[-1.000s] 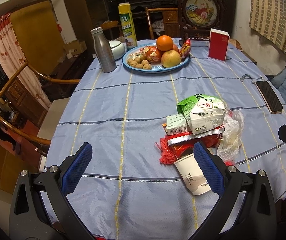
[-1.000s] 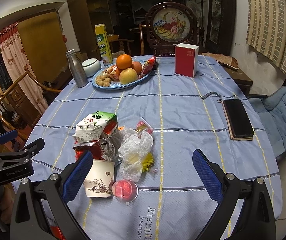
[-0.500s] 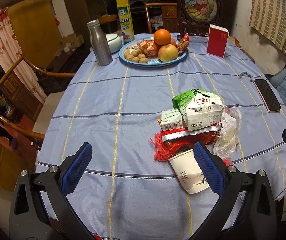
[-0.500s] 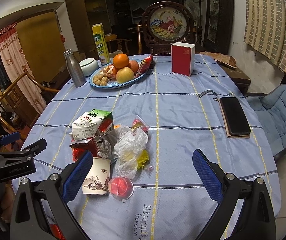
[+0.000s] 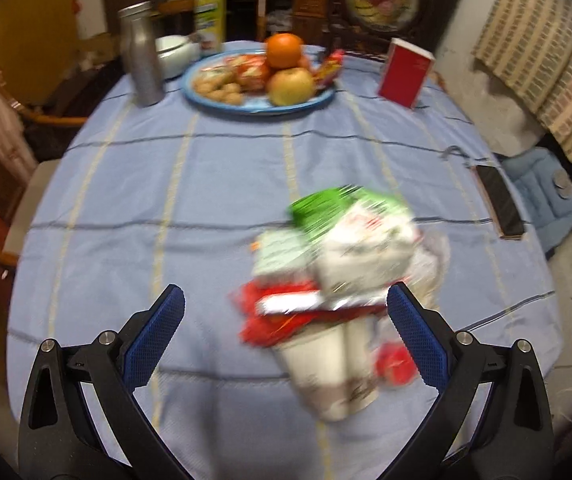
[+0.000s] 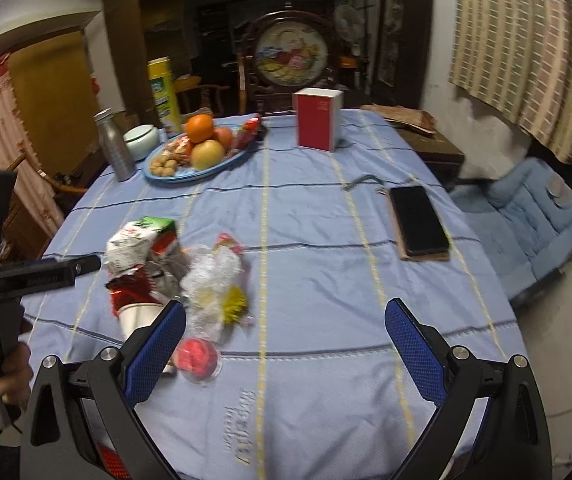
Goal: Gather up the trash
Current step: 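Grasp the white-green carton bag from the pile with the left gripper, then lift the carton bag with the left gripper while the right gripper grasps the red-white barcode box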
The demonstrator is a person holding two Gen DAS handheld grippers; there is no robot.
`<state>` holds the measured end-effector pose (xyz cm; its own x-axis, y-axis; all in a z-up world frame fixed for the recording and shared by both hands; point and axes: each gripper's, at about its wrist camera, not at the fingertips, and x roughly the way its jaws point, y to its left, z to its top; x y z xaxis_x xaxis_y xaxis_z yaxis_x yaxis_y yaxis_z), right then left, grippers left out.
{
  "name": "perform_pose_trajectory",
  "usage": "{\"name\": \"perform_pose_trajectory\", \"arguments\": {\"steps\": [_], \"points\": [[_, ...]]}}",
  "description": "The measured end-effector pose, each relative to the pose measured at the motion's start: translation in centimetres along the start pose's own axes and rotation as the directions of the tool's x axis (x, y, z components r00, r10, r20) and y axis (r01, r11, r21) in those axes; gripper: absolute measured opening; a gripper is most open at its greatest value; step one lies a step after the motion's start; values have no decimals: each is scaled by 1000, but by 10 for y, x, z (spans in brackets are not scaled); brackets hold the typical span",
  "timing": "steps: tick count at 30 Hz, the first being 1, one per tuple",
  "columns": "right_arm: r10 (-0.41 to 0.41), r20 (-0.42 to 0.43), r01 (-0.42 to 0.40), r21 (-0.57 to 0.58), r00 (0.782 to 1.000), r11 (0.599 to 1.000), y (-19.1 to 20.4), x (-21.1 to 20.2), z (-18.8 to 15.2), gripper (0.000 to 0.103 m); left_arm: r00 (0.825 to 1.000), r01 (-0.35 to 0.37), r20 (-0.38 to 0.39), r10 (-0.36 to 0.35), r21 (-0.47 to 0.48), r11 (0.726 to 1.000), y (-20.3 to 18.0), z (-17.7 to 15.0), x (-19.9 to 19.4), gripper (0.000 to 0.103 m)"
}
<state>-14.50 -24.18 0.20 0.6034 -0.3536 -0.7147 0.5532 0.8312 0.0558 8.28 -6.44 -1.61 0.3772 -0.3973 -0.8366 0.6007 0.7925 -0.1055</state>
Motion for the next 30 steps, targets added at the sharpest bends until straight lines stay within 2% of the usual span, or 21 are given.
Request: {"name": "perform_pose_trajectory", "arguments": {"steps": [3,10,11,13,14,18,23,30], "points": [[-36,-2,36,27,999,999,-12,-5,-5,98,999,50,0,-50,32,998,-20,18,12,97],[-87,3,87,79,996,993,-35,-13,-13,98,998,43,-55,-41,29,999,-33,31,52,97],[-86,1,86,84,996,993,-37,-12,-13,98,997,51,-67,-50,21,998,-31,28,55,95],[-77,-6,77,87,997,993,-37,-10,-13,98,994,79,-74,-78,13,997,-27,24,56,77],[-68,-10,69,83,998,994,-36,-8,-13,98,994,88,-71,-87,16,996,-26,22,56,75],[-42,-14,43,52,999,998,-27,-3,-10,98,995,100,-7,-100,9,995,-19,20,37,75],[-5,-3,5,41,1000,999,-22,-1,-6,98,992,93,91,-92,-11,996,-2,23,-9,75],[102,-19,-101,57,995,993,-7,13,0,98,984,48,176,-32,-90,995,38,14,-62,75]]}}
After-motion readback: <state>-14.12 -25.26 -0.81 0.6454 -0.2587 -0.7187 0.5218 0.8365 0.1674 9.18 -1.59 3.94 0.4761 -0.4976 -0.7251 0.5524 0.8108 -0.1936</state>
